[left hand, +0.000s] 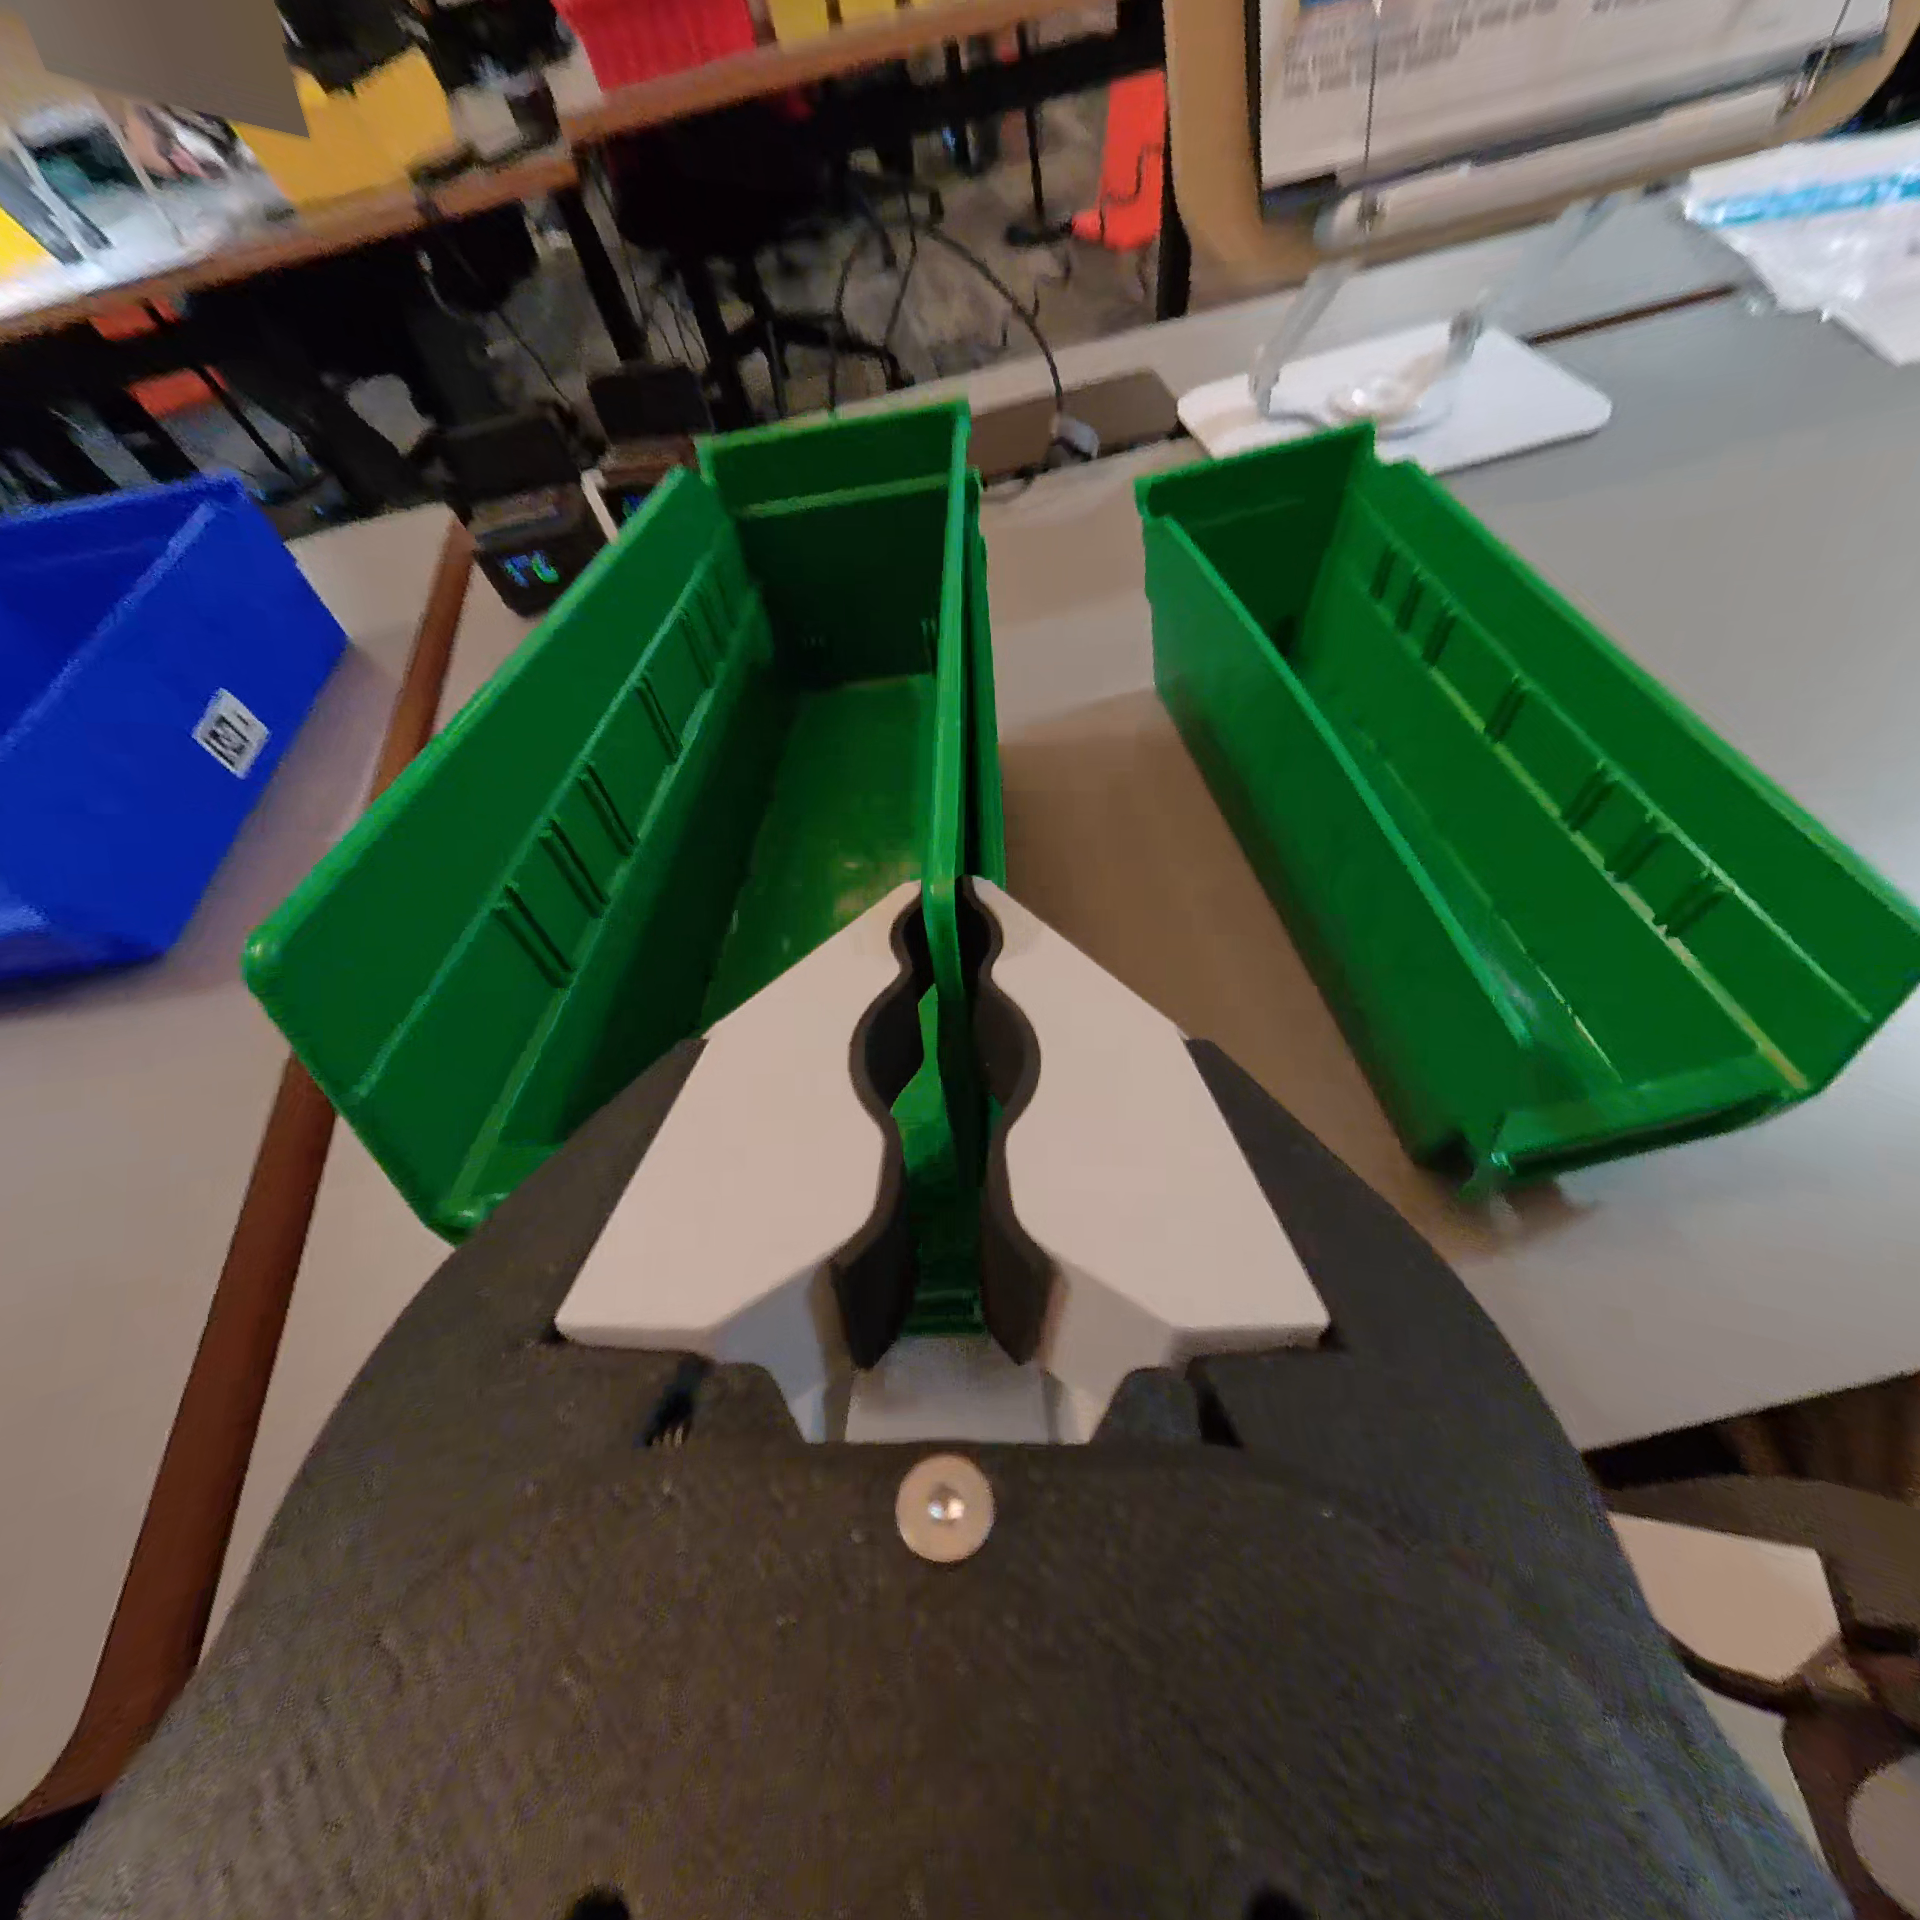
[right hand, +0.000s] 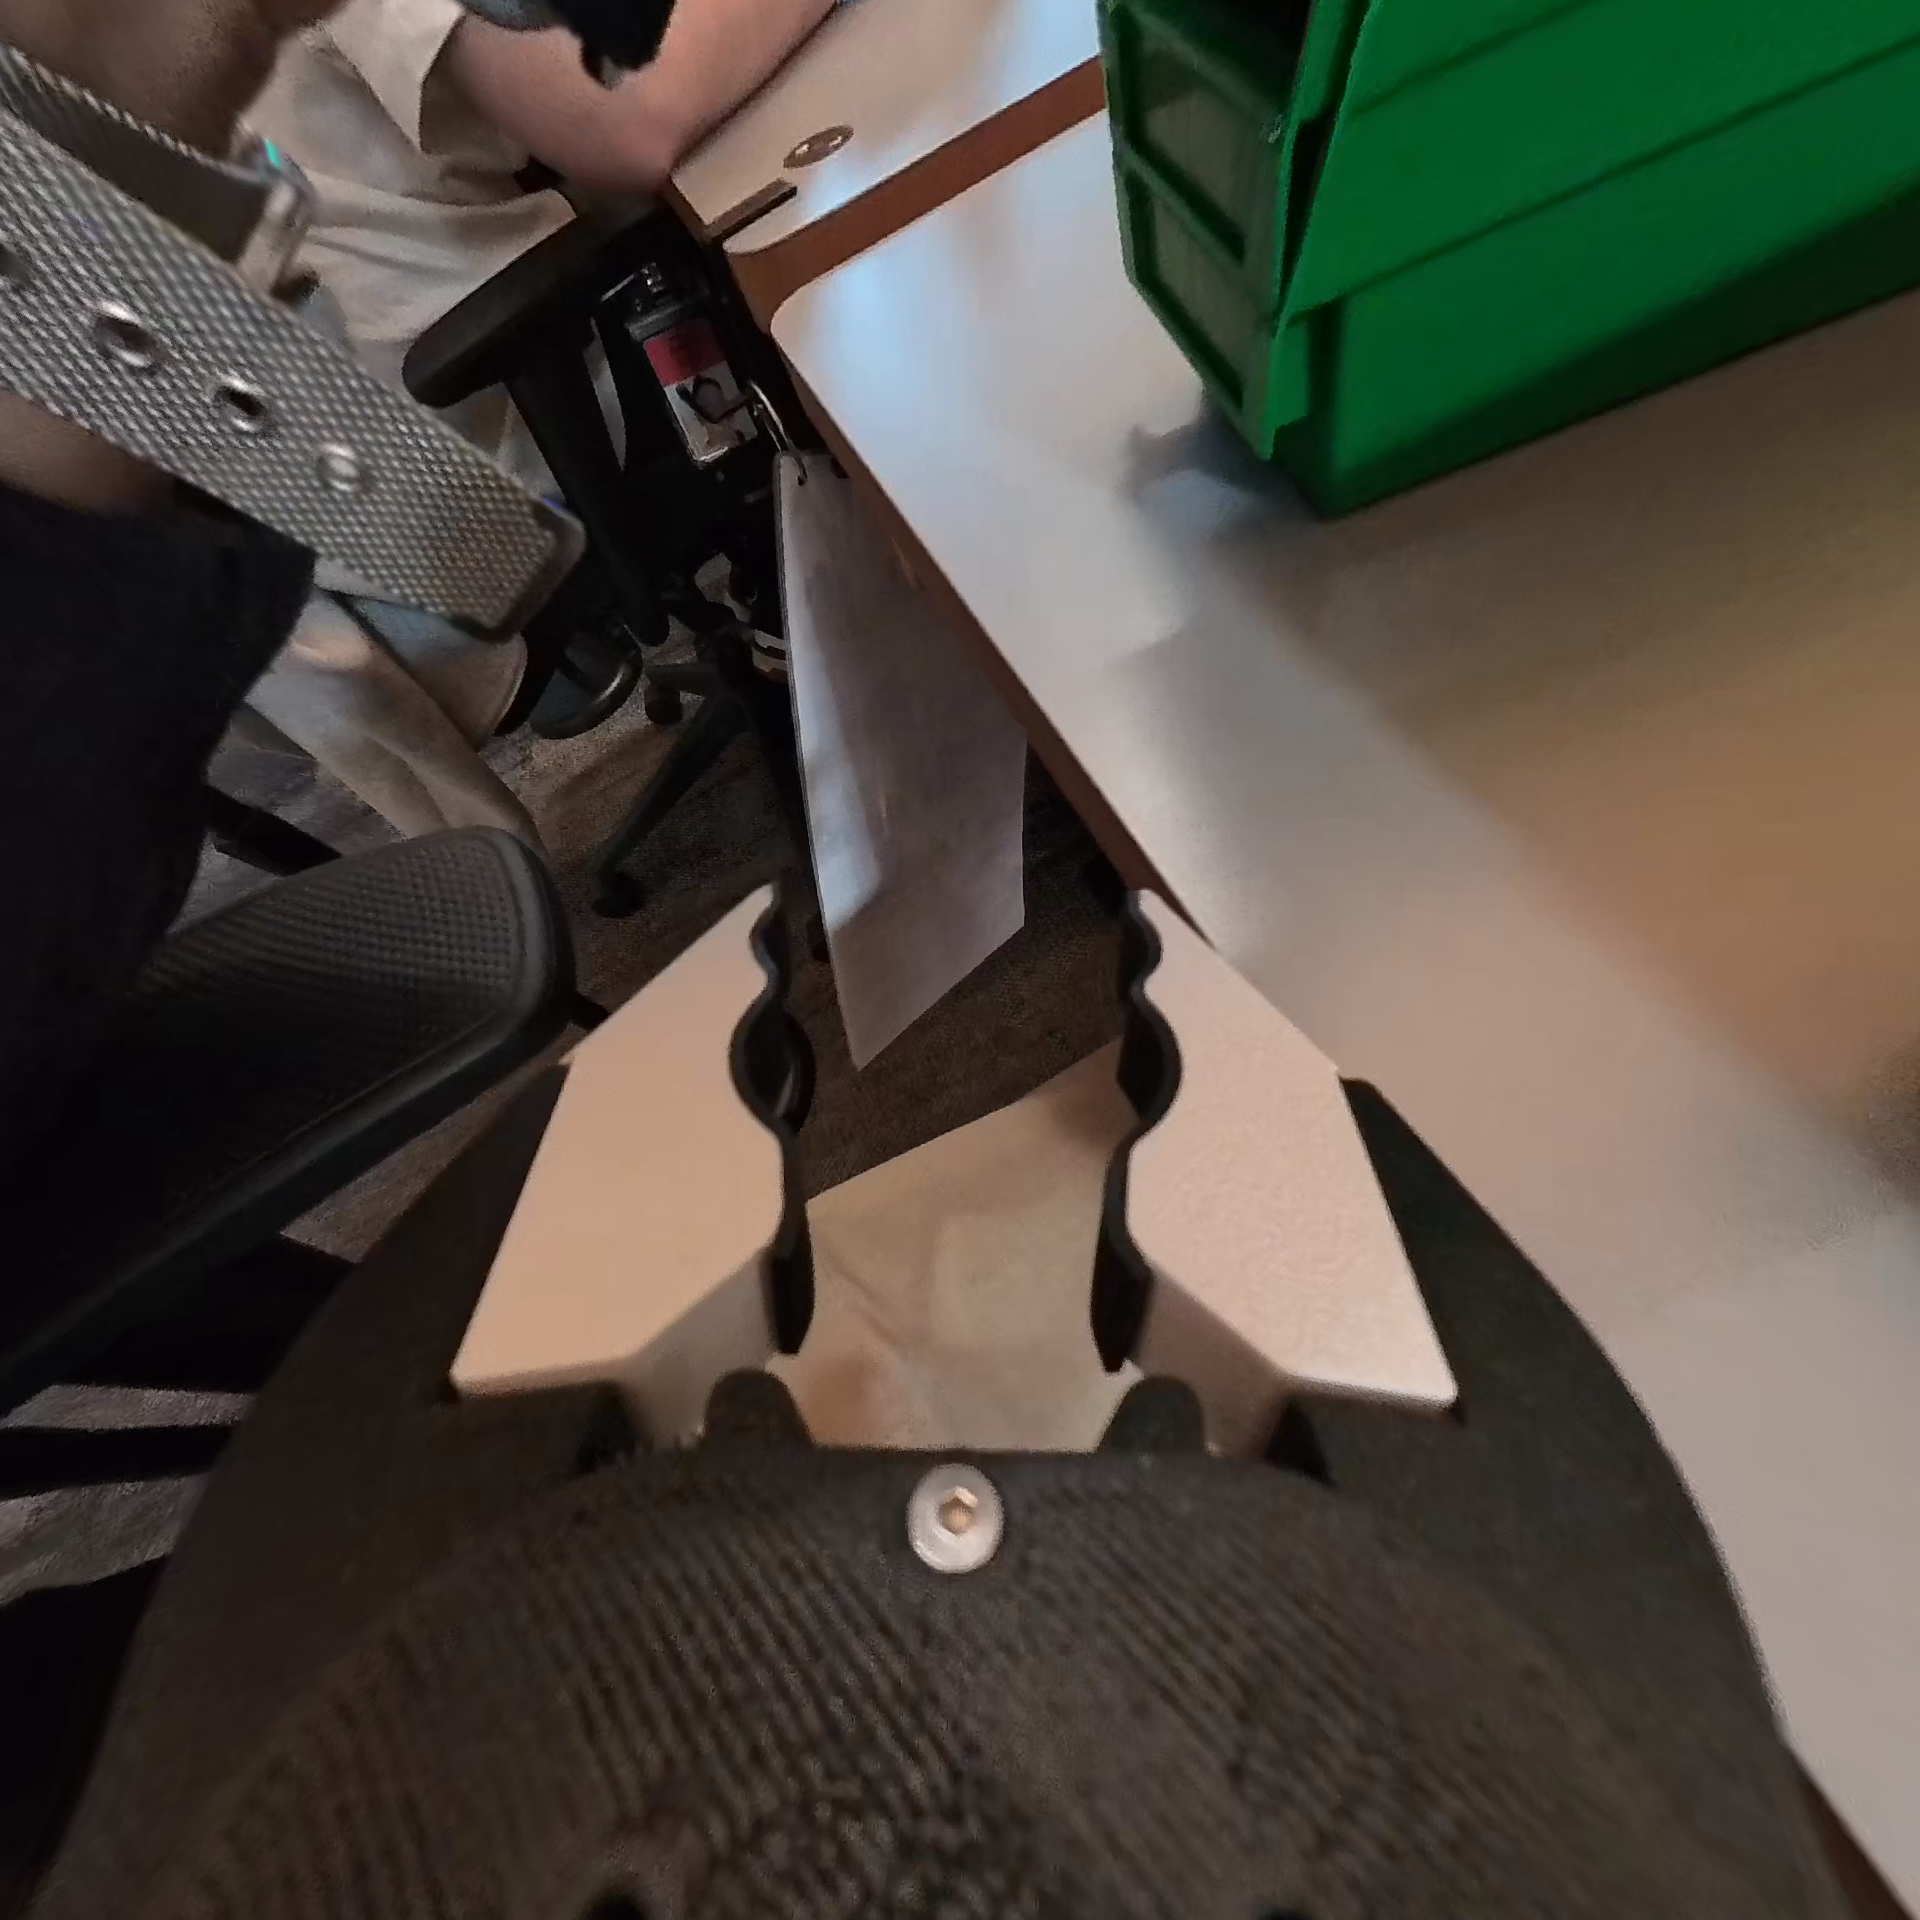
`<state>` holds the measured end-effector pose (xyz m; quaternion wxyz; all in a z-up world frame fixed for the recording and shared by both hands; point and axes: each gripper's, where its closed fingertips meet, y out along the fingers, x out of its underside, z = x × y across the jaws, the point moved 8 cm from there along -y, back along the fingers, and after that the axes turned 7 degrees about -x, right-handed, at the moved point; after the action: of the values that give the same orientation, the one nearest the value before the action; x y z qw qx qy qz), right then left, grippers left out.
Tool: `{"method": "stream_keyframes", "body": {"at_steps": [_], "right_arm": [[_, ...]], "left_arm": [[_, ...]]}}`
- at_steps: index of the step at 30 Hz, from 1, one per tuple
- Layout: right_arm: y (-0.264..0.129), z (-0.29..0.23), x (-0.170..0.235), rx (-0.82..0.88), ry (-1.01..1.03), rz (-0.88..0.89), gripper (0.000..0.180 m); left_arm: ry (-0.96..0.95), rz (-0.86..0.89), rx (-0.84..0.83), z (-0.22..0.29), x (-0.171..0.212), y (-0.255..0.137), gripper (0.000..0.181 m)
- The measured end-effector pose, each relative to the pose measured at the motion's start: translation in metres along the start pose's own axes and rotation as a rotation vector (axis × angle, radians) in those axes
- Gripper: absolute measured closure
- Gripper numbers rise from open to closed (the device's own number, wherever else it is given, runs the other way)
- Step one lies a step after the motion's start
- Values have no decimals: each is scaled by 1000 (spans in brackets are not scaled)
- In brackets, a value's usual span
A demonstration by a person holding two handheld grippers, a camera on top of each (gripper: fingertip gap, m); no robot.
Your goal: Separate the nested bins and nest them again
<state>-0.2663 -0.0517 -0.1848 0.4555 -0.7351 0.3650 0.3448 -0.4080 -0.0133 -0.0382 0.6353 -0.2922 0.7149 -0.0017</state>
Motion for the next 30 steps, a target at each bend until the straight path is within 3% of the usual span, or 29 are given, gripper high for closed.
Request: {"method": "stream_keyframes", "body": {"at_steps": [4, 12, 20, 26, 27, 29, 30], "right_arm": [[-19, 4, -26, 1, -14, 71, 119], [-97, 37, -155, 109, -39, 367, 117], [-79, 51, -231, 19, 79, 353, 110], [-84, 73, -252, -150, 262, 309, 132], [-87, 73, -253, -176, 284, 327, 130], [-92, 74, -252, -214, 334, 371, 83], [-93, 74, -251, -226, 350, 384, 86]], "left_arm": [[21, 47, -36, 2, -4, -3, 181], [56, 121, -81, 8, -11, -12, 181], [118, 288, -128, 18, -36, -44, 181], [268, 314, -272, 23, -43, -53, 180], [298, 318, -299, 25, -43, -54, 181], [337, 317, -326, 29, -43, -53, 181], [358, 322, -336, 31, -42, -52, 181]]}}
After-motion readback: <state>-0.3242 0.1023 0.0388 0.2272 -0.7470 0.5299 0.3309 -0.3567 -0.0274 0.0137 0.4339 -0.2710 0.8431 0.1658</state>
